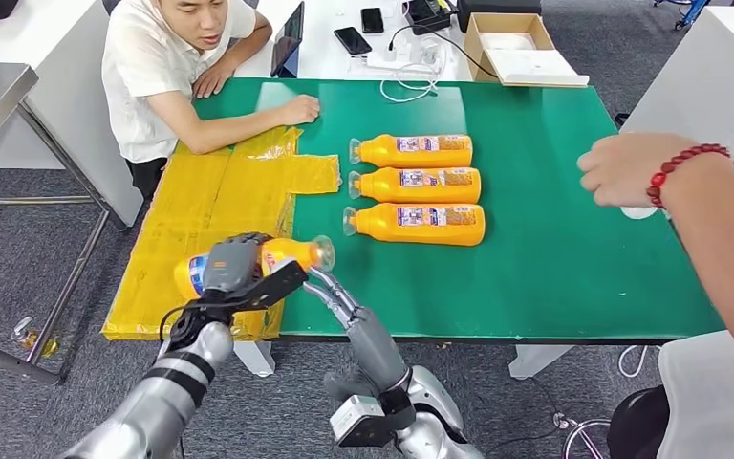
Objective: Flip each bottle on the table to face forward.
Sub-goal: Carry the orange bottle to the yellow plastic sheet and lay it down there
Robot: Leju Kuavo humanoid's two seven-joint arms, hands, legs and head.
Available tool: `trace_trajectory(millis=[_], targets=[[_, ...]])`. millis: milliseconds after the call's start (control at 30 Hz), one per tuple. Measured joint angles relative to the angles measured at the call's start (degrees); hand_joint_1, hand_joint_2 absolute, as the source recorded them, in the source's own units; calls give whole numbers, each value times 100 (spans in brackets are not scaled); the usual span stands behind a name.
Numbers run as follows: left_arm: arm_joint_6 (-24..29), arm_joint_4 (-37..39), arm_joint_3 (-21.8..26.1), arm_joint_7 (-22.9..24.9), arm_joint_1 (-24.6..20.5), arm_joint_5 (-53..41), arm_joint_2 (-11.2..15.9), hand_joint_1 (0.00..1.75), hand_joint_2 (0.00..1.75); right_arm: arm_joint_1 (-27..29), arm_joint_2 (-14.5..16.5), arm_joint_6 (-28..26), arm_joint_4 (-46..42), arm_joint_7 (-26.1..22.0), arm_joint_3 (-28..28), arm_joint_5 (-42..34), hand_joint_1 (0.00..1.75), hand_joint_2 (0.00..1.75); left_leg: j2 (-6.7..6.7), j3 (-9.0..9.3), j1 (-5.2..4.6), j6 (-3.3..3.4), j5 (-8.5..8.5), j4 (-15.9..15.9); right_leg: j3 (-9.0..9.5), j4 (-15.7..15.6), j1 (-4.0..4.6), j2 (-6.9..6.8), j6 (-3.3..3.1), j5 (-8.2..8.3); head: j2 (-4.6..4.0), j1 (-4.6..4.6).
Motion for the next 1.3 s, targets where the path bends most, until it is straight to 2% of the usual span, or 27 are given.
trace_trajectory(millis=[100, 200, 233, 333, 367, 533, 967, 1100, 1300], targets=[[-537, 707, -81, 302, -486, -151, 1, 175, 175, -73, 65, 52, 155, -35, -5, -83, 0, 0, -3, 14, 0, -1, -1, -1, 15, 0, 0, -1, 0, -1, 0, 0], [-769, 1149, -118, 429, -788, -166, 4, 175, 175, -93, 111, 61, 295, -76, -22, -127, 0, 0, 1, 24, 0, -2, -2, -1, 22, 1, 0, 0, 0, -1, 0, -1], [-786, 1250, -126, 439, -847, -167, 5, 165, 175, -97, 121, 63, 330, -83, -29, -134, 0, 0, 1, 26, 0, -2, -2, -1, 23, 2, 0, 1, 0, -1, 0, -2], [-850, 1489, -151, 532, -979, -172, 6, 34, 175, -114, 140, 68, 425, -89, -40, -143, 0, 0, 2, 33, 0, -3, -1, -2, 28, 5, 1, 0, -1, -1, 0, 0], [-911, 1556, -156, 601, -1024, -158, 7, 0, 175, -118, 147, 68, 460, -93, -42, -147, 0, 0, 2, 35, 0, -3, -1, -2, 30, 6, 1, 1, -1, 0, 0, 1], [-1210, 1783, -61, 780, -1137, 74, 63, 0, 175, -119, 185, 30, 635, -174, -63, -187, 0, 0, 13, 46, 0, -5, 0, -3, 33, 9, 1, 15, -2, 0, 0, -2], [-1292, 1913, 154, 718, -1157, 358, 110, 0, 175, -138, 221, -19, 862, -198, -84, -200, 0, 0, 8, 45, 0, -6, 1, -3, 36, 8, 1, 13, -3, 0, 0, -1], [-1866, 1913, 538, 341, -1206, 1131, 123, 0, 175, -150, 222, -115, 933, -259, -86, -207, 0, 0, 6, 52, 1, -6, 1, -3, 45, 9, 1, 13, -3, -1, 0, -2], [-2764, 1812, 1098, -547, -1161, 1967, 198, 0, 175, -174, 211, -342, 1069, -363, -106, -294, 0, 0, -4, 59, 1, -7, 2, -4, 54, 9, 0, 9, -4, -3, 0, -1]])
